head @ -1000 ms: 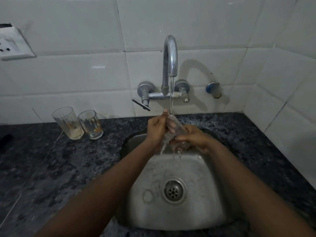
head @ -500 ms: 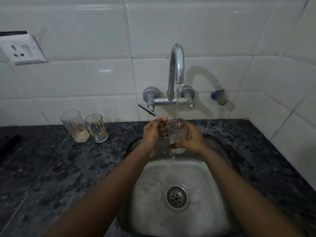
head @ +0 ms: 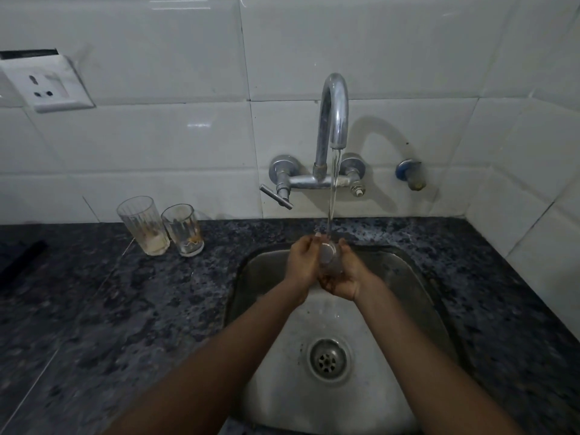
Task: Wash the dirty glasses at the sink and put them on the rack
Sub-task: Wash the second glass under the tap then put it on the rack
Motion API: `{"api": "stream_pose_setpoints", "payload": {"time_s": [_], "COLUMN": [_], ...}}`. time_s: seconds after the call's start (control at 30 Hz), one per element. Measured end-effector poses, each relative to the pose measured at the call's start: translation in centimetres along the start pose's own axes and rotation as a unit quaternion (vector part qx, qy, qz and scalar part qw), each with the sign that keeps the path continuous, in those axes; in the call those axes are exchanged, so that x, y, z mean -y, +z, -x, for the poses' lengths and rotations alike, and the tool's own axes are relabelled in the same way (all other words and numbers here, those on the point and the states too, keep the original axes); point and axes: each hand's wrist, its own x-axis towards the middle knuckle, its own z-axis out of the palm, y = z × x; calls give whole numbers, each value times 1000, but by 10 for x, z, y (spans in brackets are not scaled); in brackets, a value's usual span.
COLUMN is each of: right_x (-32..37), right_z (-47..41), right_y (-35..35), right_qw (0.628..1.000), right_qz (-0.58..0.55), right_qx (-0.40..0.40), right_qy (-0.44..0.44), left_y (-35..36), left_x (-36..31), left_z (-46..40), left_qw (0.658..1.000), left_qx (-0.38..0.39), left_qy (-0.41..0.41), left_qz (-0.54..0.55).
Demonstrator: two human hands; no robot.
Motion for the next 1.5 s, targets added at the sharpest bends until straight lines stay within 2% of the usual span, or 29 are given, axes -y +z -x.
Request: {"api": "stream_pose_setpoints", "payload": {"time_s": [0.1, 0.17, 0.23, 0.3, 0.33, 0.4, 0.47, 0.53, 0.6, 0.67, 0.7, 0.77, 0.8, 0.9, 0.97, 1.07, 1.2, 1.27, 1.33, 1.37, 1.43, 1.5], "right_x": [4, 5, 1, -3, -5, -6, -3, 1, 3, 4, 3, 0, -3, -8, -8, -5, 4, 8, 12, 14, 17, 20], "right_z": [1, 0, -2, 3, 10, 24, 31, 32, 32, 32, 30, 29, 28, 29, 31, 31, 32, 32, 32, 34, 37, 44], "right_y": [3, 4, 1, -2, -2, 0, 1, 3, 3, 6, 10, 18, 21, 23, 18, 12, 13, 16, 18, 20, 21, 23], "right_qw": [999, 998, 985, 933, 901, 837, 780, 745, 729, 738, 762, 842, 867, 887, 884, 835, 787, 789, 807, 826, 889, 928], "right_qz": [-29, -19, 81, 229, 288, 379, 443, 465, 459, 453, 438, 377, 358, 325, 314, 368, 448, 436, 414, 396, 330, 294], "right_qx": [-15, -38, -91, -157, -161, -155, -168, -176, -186, -204, -201, -124, -80, -16, -20, -36, -64, -73, -76, -68, -22, 16], "right_qy": [-18, -51, -124, -228, -281, -362, -409, -445, -472, -456, -432, -365, -338, -327, -344, -406, -420, -426, -414, -394, -316, -227], "left_y": [10, 13, 12, 11, 10, 9, 7, 2, -1, -2, -1, 0, -1, -7, -17, -34, -44, -40, -37, -35, -37, -42], "left_x": [5, 3, -8, -15, -15, -18, -18, -18, -12, -3, 0, 2, 1, -3, -8, -30, -54, -57, -54, -52, -48, -49], "left_z": [11, 12, 5, -9, -14, -16, -14, -12, -14, -13, -12, -9, -6, -9, -17, -31, -55, -60, -57, -56, -56, -57], "left_qw": [977, 957, 957, 959, 961, 978, 991, 992, 986, 973, 966, 959, 960, 976, 986, 994, 989, 971, 944, 923, 868, 836], "left_qx": [-14, -6, 21, 78, 106, 133, 126, 100, 83, 79, 78, 63, 49, -11, -32, -75, -100, -131, -162, -170, -169, -173], "left_qy": [168, 227, 191, 103, 66, 8, -33, -72, -107, -137, -146, -155, -152, -117, -82, -16, 13, 10, 44, 80, 147, 170], "left_qz": [-128, -183, -216, -251, -247, -160, -40, 38, 97, 167, 196, 227, 229, 186, 140, 73, -108, -201, -283, -335, -443, -492]}}
